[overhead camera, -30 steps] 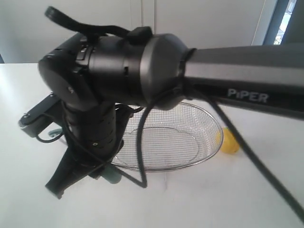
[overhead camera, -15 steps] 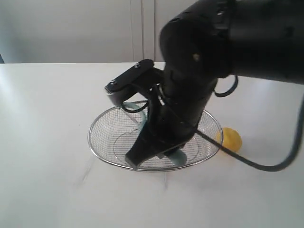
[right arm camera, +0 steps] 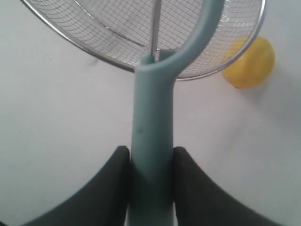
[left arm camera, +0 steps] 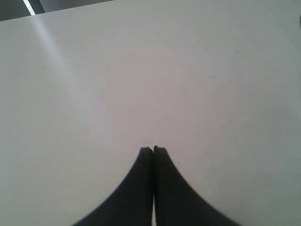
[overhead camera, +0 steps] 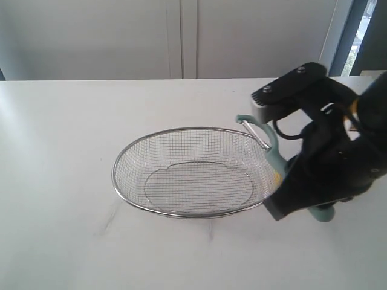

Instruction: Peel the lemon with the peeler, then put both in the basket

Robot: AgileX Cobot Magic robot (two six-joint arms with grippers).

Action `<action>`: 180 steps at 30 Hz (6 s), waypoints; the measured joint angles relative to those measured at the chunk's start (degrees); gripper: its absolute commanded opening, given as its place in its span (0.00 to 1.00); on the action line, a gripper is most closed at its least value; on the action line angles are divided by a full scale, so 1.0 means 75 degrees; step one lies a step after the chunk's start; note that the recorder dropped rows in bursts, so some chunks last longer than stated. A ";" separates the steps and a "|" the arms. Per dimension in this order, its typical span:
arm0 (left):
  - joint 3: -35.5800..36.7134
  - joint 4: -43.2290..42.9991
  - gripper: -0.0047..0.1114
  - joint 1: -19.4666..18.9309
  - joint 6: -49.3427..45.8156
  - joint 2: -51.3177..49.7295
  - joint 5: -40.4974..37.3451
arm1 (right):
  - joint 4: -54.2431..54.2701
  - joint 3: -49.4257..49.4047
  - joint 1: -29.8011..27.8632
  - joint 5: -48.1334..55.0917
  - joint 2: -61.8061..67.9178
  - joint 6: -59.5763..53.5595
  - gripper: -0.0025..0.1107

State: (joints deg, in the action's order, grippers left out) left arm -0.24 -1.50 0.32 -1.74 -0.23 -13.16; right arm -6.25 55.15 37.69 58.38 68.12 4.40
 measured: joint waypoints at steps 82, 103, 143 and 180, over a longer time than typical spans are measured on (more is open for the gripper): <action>0.0000 0.0000 0.04 0.0000 0.0447 0.0000 0.3106 | -0.1289 -0.1391 -0.0453 0.0782 -0.3728 0.1819 0.02; -0.1358 -0.0382 0.04 0.0000 0.4694 -0.0764 0.6642 | -0.1289 -0.1391 -0.0453 0.0782 -0.3728 0.1819 0.02; -0.6409 -1.3021 0.04 0.0964 1.3921 -0.8252 0.6363 | -0.1289 -0.1391 -0.0453 0.0782 -0.3728 0.1819 0.02; -1.0398 -0.4020 0.04 0.4004 -0.0433 -1.2735 -0.4073 | -0.1289 -0.1391 -0.0453 0.0753 -0.3728 0.1819 0.02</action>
State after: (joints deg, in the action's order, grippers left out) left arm -78.23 -31.65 30.35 -4.98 -95.75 -43.71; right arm -15.92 44.72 34.29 64.02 40.16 18.04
